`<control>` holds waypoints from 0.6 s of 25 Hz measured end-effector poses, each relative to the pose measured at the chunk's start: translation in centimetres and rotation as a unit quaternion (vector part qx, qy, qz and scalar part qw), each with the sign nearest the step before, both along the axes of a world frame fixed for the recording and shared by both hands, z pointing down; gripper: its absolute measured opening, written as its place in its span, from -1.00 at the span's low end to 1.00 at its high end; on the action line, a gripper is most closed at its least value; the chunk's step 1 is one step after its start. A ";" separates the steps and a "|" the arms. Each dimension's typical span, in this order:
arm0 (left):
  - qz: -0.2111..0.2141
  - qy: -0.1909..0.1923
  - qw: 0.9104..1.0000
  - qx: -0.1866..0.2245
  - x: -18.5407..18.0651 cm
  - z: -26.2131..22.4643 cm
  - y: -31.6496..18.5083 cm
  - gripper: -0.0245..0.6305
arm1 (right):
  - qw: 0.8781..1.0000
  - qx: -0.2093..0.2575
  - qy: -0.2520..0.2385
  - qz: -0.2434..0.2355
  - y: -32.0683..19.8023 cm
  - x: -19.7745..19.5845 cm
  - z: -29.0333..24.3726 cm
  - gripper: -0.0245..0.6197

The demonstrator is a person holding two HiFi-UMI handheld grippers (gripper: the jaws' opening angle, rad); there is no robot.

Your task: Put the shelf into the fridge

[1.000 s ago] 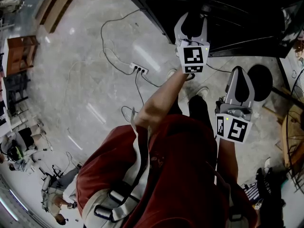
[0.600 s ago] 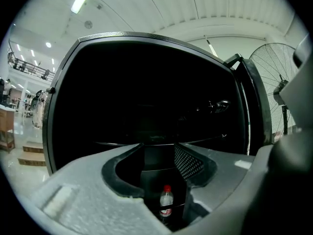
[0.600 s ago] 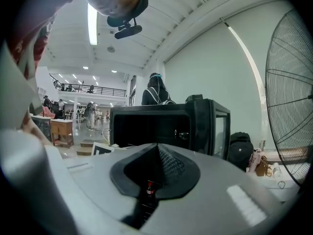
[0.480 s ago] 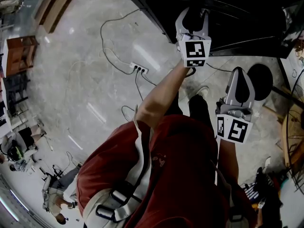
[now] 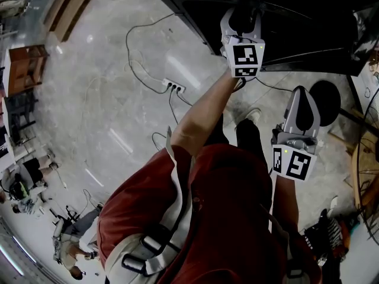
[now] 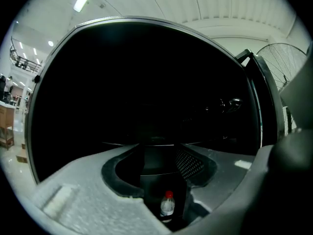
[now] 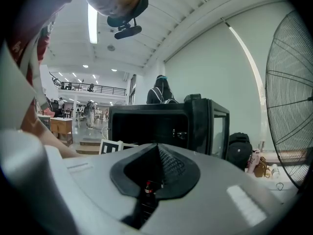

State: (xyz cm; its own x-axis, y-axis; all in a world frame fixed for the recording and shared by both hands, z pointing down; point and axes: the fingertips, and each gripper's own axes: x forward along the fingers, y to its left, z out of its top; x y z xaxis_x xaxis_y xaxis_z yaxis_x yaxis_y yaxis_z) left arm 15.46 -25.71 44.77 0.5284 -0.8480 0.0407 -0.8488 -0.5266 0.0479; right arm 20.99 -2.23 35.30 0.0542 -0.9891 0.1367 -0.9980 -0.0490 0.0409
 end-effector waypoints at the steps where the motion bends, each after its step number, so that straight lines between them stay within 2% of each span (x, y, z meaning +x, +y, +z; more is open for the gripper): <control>1: 0.001 0.000 1.000 0.001 0.1 0.0 -0.2 -0.33 | 1.000 -0.001 0.001 -0.001 0.0 0.0 0.0 -0.93; 15: 0.015 -0.010 1.000 0.024 0.6 0.2 -1.3 -0.29 | 1.000 -0.006 0.013 -0.005 -0.2 -0.1 -0.1 -0.92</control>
